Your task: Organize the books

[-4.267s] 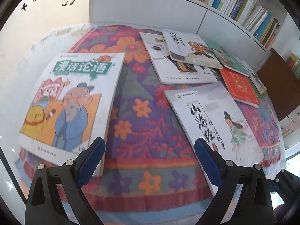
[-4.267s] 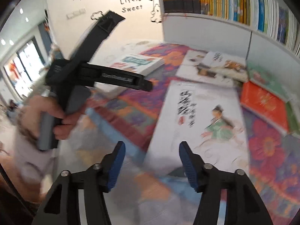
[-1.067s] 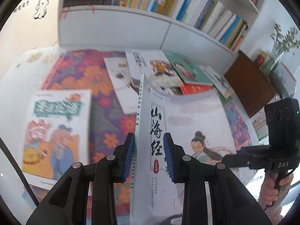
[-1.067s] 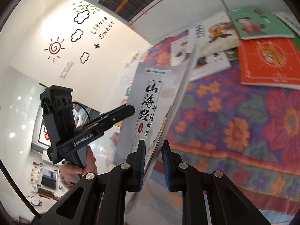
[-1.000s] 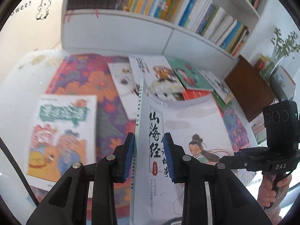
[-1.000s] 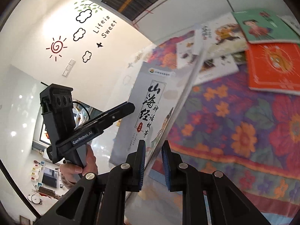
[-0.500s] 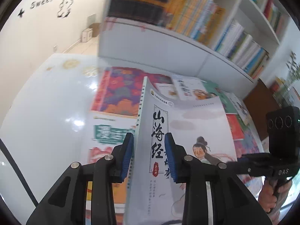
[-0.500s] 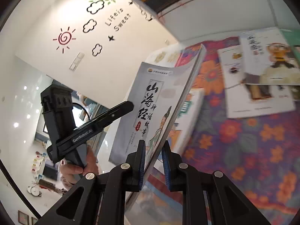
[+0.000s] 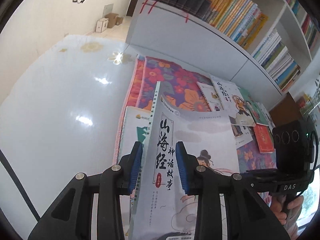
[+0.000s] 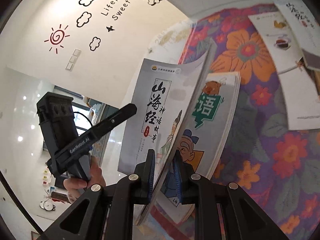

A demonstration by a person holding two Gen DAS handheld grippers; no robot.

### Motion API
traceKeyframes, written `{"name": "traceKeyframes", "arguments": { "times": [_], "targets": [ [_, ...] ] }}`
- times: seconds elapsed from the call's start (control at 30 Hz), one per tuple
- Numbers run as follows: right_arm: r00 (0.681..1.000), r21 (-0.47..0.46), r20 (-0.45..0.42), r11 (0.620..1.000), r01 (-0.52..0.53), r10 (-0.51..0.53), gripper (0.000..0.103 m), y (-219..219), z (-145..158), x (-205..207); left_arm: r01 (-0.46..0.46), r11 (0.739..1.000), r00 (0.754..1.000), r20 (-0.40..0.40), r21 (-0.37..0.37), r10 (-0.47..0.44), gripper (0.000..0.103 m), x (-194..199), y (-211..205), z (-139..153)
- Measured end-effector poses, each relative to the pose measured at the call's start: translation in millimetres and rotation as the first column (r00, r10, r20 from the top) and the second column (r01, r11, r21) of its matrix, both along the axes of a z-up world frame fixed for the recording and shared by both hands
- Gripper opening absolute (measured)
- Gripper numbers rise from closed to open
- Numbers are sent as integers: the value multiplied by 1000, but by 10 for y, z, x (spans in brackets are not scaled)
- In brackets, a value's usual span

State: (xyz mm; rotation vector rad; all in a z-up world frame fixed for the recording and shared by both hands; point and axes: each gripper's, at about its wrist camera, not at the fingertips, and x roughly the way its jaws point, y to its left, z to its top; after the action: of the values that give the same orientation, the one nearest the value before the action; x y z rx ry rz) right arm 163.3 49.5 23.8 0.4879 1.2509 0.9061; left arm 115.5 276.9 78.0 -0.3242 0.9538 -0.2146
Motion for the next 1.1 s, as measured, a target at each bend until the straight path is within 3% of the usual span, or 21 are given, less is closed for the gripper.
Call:
{"name": "traceKeyframes", "arguments": {
  "times": [0.4, 0.57, 0.83, 0.9, 1.03, 1.1],
  "targets": [
    [997, -44, -44, 997, 57, -59, 19, -82, -252, 83, -20, 998, 998, -64, 63, 24, 32, 55, 73, -270],
    [999, -79, -15, 996, 48, -49, 19, -12, -167, 51, -20, 994, 997, -78, 110, 29, 32, 65, 35, -297],
    [996, -187, 39, 978, 87, -82, 19, 88, -41, 8, -55, 993, 995, -82, 107, 64, 35, 82, 93, -344],
    [993, -239, 71, 965, 107, -93, 21, 78, 8, -33, -64, 991, 995, -67, 114, 72, 35, 70, 87, -313],
    [986, -302, 133, 943, 137, -100, 41, -5, 106, -65, -80, 988, 995, -42, 131, 86, 35, 50, 66, -233],
    [986, -293, 130, 946, 141, -107, 41, -103, 127, -62, -89, 986, 995, -33, 145, 94, 35, 54, 31, -188]
  ]
}}
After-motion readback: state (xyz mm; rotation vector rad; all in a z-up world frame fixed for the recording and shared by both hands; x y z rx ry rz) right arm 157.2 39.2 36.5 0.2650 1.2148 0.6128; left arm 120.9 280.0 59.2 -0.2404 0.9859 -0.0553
